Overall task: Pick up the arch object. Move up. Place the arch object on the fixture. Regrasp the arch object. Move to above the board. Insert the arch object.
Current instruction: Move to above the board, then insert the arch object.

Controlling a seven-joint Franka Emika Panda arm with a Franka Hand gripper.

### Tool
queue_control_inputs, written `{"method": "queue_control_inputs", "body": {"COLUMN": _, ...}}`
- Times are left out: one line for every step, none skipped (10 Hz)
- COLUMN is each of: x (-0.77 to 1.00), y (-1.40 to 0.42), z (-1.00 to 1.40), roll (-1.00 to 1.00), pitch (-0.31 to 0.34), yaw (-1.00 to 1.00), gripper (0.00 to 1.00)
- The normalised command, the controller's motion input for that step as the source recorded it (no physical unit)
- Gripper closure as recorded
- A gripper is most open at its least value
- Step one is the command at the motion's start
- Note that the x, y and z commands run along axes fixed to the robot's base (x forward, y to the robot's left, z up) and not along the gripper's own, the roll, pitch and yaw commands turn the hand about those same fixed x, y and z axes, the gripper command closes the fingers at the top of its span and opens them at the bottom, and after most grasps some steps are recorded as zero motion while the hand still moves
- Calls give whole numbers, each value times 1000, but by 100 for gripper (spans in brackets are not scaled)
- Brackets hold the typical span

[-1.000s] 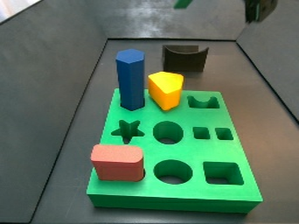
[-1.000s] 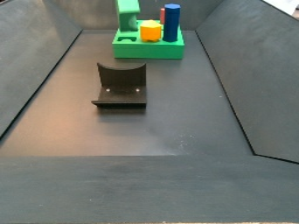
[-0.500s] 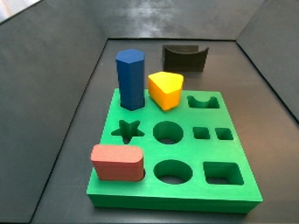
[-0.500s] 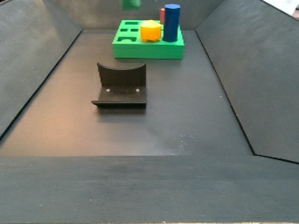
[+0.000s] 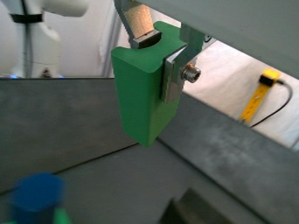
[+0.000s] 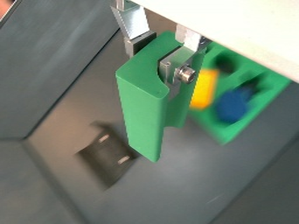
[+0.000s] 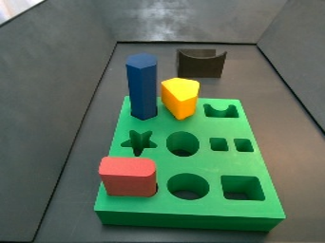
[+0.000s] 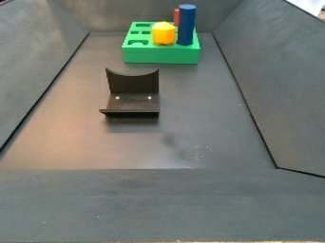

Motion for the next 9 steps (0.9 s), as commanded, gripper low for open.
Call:
{"method": "queue_control_inputs", "body": {"x": -522, "y": -617, "z": 263, "roll": -1000, "pitch": -159, "yaw": -83, "gripper": 100}}
{"method": "queue_control_inputs", "body": {"x": -329, "y": -350, "z": 147, "roll": -1000, "pitch": -154, "yaw": -89, "gripper": 100}}
{"method": "queue_control_inputs", "body": {"x": -203, "y": -182, "z": 76, "roll": -1000, "pitch": -144, "yaw": -94, "gripper": 100}}
{"method": "queue_control_inputs", "body": {"x": -134, "y": -100, "z": 51, "roll": -1000, "pitch": -140, "yaw": -98, "gripper": 100}}
{"method": "queue_control_inputs", "body": {"x": -93, "y": -38, "z": 22, "roll": -929, "pitch": -132, "yaw": -88, "gripper": 100}}
{"method": "queue_control_inputs", "body": {"x": -71, "y": -9, "z": 13, "roll": -709, "pitch": -106, "yaw": -66, "gripper": 100}}
{"method": "queue_control_inputs", "body": {"x": -60, "y": 5, "z": 8, "roll": -496, "pitch": -80, "yaw": -43, "gripper": 100}}
{"method": "queue_control_inputs", "body": {"x": -45, "y": 3, "z": 3, "roll": -327, "pitch": -57, "yaw": -30, "gripper": 100}}
{"method": "queue_control_inputs", "body": {"x": 649, "y": 0, "z": -6, "roll": -21, "pitch": 0, "yaw": -523, "gripper": 100}}
